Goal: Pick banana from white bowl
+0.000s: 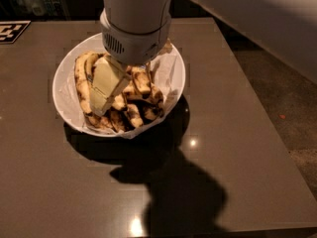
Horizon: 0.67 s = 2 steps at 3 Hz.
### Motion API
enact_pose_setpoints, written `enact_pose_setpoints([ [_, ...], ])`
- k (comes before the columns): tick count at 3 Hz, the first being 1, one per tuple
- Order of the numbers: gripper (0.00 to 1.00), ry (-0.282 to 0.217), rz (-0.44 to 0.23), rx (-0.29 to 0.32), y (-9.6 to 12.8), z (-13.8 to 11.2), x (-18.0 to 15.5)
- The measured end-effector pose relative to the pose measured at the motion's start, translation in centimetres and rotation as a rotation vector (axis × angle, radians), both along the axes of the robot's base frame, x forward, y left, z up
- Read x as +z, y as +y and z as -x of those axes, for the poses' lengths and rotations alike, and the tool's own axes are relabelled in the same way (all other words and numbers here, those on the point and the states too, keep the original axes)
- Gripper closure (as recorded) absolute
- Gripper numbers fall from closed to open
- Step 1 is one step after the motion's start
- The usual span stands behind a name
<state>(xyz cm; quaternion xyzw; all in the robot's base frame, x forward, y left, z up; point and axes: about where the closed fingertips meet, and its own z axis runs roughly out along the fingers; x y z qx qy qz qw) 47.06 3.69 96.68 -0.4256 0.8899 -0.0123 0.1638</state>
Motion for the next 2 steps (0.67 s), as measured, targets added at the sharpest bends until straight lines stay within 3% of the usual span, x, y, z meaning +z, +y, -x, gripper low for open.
enact_pose_setpoints([
  [1,0.0,0.008,-0.032,-0.018,0.1,-0.7,0.0],
  [2,0.0,0.021,-0.021,-0.081,0.5,-2.9,-0.2],
])
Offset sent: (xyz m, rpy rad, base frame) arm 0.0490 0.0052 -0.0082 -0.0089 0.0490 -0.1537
